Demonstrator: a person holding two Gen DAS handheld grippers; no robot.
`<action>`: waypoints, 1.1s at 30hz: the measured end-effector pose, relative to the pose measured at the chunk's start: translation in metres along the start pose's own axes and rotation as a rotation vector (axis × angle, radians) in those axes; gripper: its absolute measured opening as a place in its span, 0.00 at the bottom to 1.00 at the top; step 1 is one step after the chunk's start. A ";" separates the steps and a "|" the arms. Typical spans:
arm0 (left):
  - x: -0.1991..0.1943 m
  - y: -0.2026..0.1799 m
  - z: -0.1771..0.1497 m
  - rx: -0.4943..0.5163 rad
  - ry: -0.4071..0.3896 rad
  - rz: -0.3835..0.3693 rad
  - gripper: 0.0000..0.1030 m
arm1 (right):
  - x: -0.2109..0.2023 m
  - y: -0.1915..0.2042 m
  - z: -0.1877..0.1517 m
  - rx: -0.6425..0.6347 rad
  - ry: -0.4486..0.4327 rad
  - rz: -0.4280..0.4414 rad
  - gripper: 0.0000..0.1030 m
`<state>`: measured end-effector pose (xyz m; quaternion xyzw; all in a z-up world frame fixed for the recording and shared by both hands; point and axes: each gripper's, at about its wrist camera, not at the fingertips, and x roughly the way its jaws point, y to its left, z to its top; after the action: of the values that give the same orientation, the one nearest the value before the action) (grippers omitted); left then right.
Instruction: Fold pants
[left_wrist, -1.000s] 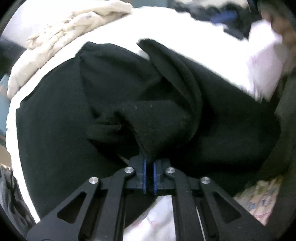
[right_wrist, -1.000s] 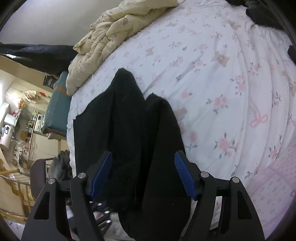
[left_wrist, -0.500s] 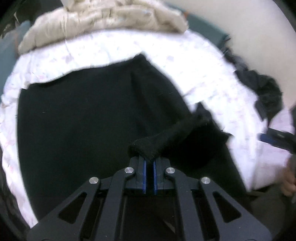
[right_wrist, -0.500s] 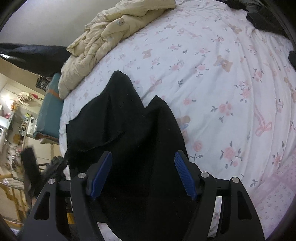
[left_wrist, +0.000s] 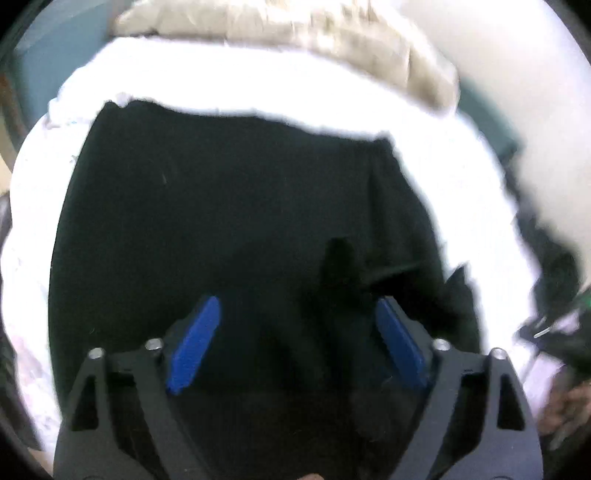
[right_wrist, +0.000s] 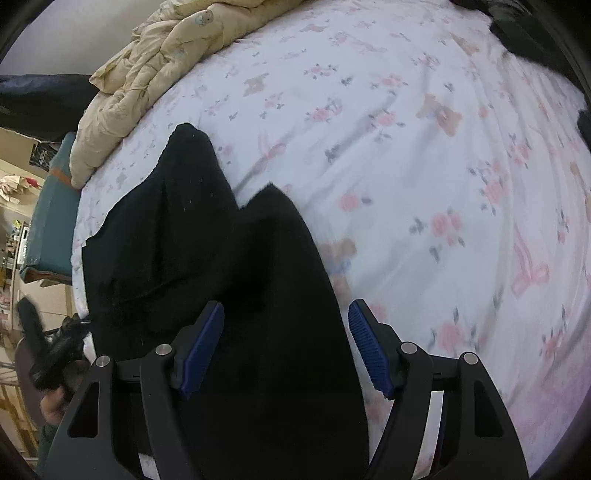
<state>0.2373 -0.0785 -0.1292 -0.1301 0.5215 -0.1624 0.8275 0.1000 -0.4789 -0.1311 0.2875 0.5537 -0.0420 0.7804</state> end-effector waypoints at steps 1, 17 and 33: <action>-0.005 0.004 0.002 -0.030 -0.023 -0.022 0.83 | 0.003 0.002 0.004 -0.005 -0.003 -0.004 0.70; 0.052 -0.042 -0.022 0.167 0.042 0.004 0.81 | 0.067 0.012 0.057 -0.221 -0.012 -0.097 0.69; 0.023 -0.032 -0.006 0.118 0.012 -0.116 0.01 | 0.050 0.020 0.074 -0.261 -0.052 0.107 0.04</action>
<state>0.2372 -0.1172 -0.1385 -0.1101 0.5074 -0.2414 0.8198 0.1887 -0.4858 -0.1513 0.2114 0.5178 0.0647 0.8264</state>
